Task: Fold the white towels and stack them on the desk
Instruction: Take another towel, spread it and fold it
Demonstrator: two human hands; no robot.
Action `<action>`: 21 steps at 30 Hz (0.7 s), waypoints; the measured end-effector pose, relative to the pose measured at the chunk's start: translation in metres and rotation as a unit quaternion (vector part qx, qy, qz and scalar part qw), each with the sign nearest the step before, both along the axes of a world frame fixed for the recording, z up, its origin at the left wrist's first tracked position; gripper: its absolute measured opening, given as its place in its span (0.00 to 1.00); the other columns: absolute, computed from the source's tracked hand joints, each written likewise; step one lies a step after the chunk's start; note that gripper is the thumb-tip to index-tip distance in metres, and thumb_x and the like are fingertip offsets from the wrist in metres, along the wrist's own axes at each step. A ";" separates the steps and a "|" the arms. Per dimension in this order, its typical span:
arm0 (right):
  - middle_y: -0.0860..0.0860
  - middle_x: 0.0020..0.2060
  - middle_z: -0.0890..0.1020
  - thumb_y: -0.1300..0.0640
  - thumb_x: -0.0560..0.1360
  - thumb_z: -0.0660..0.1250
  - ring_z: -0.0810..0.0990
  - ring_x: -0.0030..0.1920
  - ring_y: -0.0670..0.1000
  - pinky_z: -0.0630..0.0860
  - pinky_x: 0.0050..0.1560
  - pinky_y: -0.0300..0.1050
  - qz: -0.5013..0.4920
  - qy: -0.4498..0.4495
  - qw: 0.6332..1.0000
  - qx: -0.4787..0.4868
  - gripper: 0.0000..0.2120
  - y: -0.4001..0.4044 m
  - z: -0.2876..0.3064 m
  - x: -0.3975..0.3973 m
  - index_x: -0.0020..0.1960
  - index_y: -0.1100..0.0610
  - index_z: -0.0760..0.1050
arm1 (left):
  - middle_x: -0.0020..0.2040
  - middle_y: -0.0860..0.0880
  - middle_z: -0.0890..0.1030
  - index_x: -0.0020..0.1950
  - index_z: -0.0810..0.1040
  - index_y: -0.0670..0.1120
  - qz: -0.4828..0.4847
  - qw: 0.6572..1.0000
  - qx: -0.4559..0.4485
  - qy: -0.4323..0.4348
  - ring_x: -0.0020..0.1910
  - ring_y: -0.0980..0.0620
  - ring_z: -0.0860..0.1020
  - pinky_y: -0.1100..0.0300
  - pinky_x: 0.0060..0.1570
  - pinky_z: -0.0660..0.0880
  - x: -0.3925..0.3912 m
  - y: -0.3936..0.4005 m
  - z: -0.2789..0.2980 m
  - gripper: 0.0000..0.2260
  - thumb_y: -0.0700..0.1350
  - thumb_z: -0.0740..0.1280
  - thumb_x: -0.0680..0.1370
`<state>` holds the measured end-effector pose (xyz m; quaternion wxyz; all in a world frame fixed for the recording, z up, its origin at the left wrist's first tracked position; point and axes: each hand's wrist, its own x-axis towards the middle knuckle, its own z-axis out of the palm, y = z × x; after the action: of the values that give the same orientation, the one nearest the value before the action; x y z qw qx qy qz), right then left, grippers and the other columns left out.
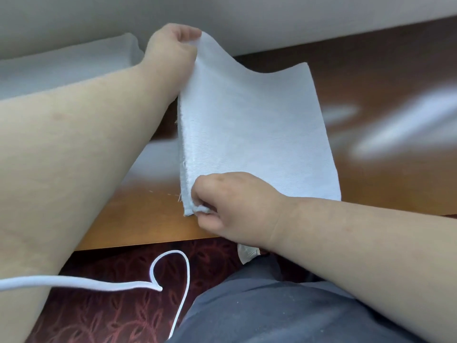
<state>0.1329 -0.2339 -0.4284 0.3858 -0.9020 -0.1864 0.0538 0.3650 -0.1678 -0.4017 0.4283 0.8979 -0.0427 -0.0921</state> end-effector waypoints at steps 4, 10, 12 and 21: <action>0.46 0.40 0.79 0.52 0.77 0.64 0.78 0.39 0.52 0.76 0.41 0.50 -0.032 0.082 0.996 -0.015 0.03 0.026 -0.023 0.020 0.46 0.49 0.70 | 0.62 0.47 0.75 0.71 0.71 0.55 -0.045 0.991 0.117 0.051 0.52 0.48 0.77 0.67 0.38 0.71 0.018 0.026 -0.037 0.23 0.38 0.56 0.79; 0.44 0.65 0.76 0.48 0.78 0.66 0.74 0.65 0.47 0.71 0.65 0.46 0.006 0.270 0.959 -0.082 0.21 0.014 -0.060 0.035 0.71 0.47 0.71 | 0.73 0.41 0.65 0.79 0.57 0.52 -0.088 0.955 0.252 0.128 0.65 0.41 0.70 0.61 0.62 0.65 0.017 0.041 -0.083 0.29 0.41 0.63 0.80; 0.43 0.61 0.79 0.50 0.79 0.64 0.76 0.62 0.45 0.71 0.63 0.42 -0.071 0.205 0.975 -0.044 0.16 -0.011 -0.058 0.042 0.67 0.47 0.75 | 0.75 0.42 0.60 0.78 0.59 0.52 -0.070 0.949 0.304 0.046 0.71 0.41 0.64 0.54 0.70 0.63 0.006 0.040 -0.090 0.30 0.43 0.65 0.77; 0.53 0.73 0.67 0.56 0.78 0.60 0.63 0.73 0.58 0.62 0.73 0.53 -0.146 0.196 0.919 -0.308 0.22 -0.160 -0.073 0.096 0.72 0.50 0.71 | 0.65 0.45 0.70 0.70 0.67 0.54 -0.243 0.919 0.296 0.091 0.63 0.42 0.71 0.50 0.57 0.70 -0.102 -0.026 -0.109 0.21 0.57 0.61 0.79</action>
<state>0.2287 -0.3942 -0.5019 0.1210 -0.9649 0.0527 0.2270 0.2625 -0.1938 -0.5112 0.1097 0.9332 -0.1915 -0.2835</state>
